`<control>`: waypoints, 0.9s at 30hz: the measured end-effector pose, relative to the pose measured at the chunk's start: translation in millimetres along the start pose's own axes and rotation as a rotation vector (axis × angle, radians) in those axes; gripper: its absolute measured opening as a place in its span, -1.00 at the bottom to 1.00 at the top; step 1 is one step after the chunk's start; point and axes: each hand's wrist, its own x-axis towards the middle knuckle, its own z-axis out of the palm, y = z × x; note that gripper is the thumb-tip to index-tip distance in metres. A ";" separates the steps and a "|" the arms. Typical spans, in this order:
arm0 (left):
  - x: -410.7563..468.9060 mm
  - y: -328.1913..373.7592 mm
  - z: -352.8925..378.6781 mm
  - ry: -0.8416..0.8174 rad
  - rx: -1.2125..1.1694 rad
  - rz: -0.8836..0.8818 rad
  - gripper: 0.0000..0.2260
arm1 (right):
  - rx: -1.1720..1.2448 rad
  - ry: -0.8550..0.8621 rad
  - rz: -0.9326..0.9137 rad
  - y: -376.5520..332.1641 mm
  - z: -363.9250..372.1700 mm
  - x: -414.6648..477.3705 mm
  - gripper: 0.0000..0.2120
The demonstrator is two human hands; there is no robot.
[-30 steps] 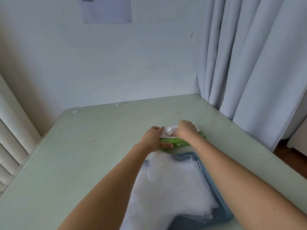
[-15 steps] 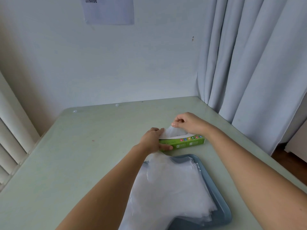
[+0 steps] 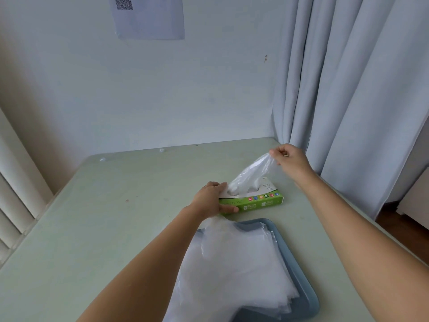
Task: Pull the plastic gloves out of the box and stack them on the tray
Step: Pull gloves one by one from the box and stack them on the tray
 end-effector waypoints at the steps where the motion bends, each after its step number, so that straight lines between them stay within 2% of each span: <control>1: -0.1 -0.2 0.2 0.001 -0.001 -0.001 -0.18 | -0.027 -0.041 -0.005 0.5 0.2 -1.6 -0.90; 5: -0.5 0.0 -0.4 -0.003 -0.030 0.000 -0.19 | -0.077 -0.116 -0.036 -0.1 -2.6 -7.8 -0.89; 10: 1.0 0.3 -10.5 -0.048 -0.143 -0.009 -0.27 | 0.068 -0.152 -0.039 -13.3 -29.6 -21.5 -0.88; 14: -0.7 11.1 -24.6 0.154 -0.533 -0.034 -0.66 | 0.295 -0.221 0.002 -23.6 -50.0 -37.2 -0.86; 15: -4.1 17.0 -27.9 0.151 -0.671 -0.041 -0.72 | 0.350 -0.228 0.009 -27.3 -52.4 -40.6 -0.85; 16: -10.2 23.7 -30.8 0.092 -0.800 -0.042 -0.67 | 0.392 -0.234 0.014 -31.5 -54.2 -43.7 -0.84; 17: -17.4 30.0 -32.7 0.000 -0.914 -0.024 -0.53 | 0.416 -0.239 0.013 -36.5 -56.0 -47.5 -0.84; 19: -33.1 39.6 -34.6 -0.124 -0.971 0.072 -0.28 | 0.420 -0.251 -0.007 -45.4 -58.9 -54.0 -0.84; 20: -39.1 42.8 -34.1 -0.151 -0.965 0.135 -0.26 | 0.396 -0.259 -0.024 -48.8 -60.7 -57.3 -0.85; 25: -45.7 49.7 -32.5 -0.313 -1.341 0.166 0.00 | -0.050 -0.291 -0.150 -56.8 -66.1 -72.5 -0.87; 27: -46.4 48.8 -35.5 -0.365 -1.389 0.170 0.03 | -0.212 -0.245 -0.217 -57.4 -65.2 -78.3 -0.87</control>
